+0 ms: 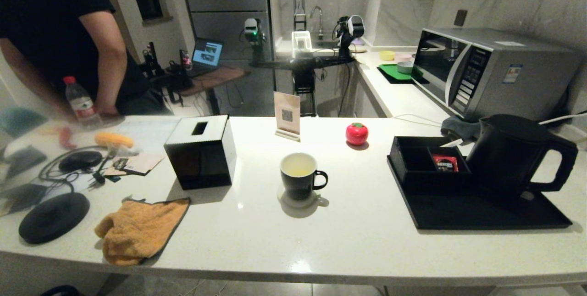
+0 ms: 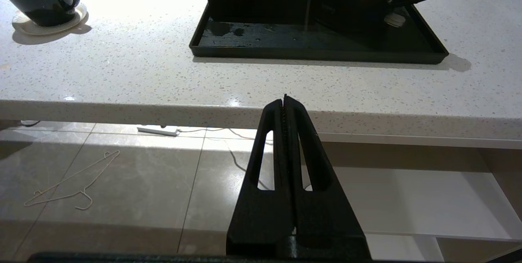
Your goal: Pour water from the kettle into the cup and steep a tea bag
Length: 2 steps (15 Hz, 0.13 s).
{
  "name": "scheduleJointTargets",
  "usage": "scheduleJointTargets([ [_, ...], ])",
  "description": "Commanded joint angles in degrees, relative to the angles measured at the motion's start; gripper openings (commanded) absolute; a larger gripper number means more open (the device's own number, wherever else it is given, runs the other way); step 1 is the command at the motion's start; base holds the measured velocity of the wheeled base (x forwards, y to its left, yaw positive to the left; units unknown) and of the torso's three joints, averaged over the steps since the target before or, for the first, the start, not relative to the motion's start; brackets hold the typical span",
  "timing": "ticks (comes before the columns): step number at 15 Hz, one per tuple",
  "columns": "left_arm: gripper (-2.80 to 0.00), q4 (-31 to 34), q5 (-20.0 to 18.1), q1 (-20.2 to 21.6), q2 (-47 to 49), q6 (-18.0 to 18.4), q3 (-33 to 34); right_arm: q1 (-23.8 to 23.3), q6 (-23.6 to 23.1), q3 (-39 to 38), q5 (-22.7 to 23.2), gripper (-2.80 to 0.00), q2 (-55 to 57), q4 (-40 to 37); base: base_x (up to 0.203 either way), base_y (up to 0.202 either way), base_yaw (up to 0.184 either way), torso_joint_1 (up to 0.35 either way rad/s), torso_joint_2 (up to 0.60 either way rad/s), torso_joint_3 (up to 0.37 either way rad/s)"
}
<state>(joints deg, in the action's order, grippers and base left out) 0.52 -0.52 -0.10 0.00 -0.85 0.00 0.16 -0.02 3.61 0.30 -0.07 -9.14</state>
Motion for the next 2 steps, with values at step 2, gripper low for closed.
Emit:
scheduleJointTargets([
  [2,-2.80,0.0,0.0,0.0,0.0,0.0,0.0,0.0,0.0,0.0,0.1,-2.80,0.1,-0.1,0.000,0.000,0.000,0.000,0.00,0.000],
])
